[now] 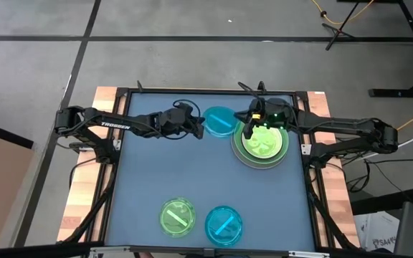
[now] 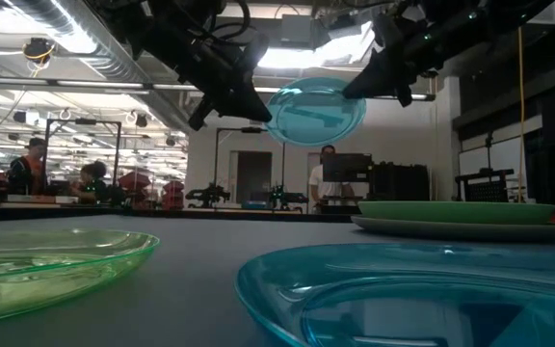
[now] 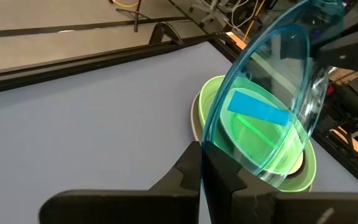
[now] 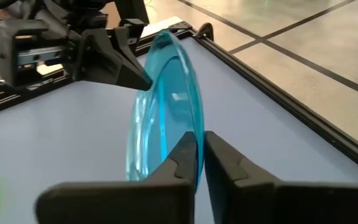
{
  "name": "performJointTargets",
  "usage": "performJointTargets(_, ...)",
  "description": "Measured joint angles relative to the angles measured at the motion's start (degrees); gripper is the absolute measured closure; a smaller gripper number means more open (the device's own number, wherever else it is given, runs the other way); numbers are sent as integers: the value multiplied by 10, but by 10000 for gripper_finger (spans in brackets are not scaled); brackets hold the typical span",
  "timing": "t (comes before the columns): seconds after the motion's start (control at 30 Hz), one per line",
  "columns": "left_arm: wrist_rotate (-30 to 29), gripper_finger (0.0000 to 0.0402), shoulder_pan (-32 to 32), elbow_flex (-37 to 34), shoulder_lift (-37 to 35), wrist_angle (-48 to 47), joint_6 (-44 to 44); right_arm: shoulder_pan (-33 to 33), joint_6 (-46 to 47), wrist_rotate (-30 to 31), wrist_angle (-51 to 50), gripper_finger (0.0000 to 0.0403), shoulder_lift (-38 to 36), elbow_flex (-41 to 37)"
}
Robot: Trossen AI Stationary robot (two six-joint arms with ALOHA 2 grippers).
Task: Stack plastic plates
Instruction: Stack the top small light blue plate on the small light green plate
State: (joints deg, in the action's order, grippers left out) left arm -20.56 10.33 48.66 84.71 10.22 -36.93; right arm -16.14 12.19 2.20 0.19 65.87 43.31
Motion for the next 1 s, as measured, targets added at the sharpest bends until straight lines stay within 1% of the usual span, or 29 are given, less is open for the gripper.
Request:
performJointTargets(0.13, 0, 399, 0, 0, 0, 0, 0, 0, 0, 2, 0, 395, 0, 0)
performJointTargets(0.57, 2, 370, 0, 0, 0, 0, 0, 0, 0, -2, 2, 401, 0, 0)
performJointTargets(1.0, 7, 320, -4, 0, 0, -3, 0, 0, -1, 13, -4, 402, 0, 0)
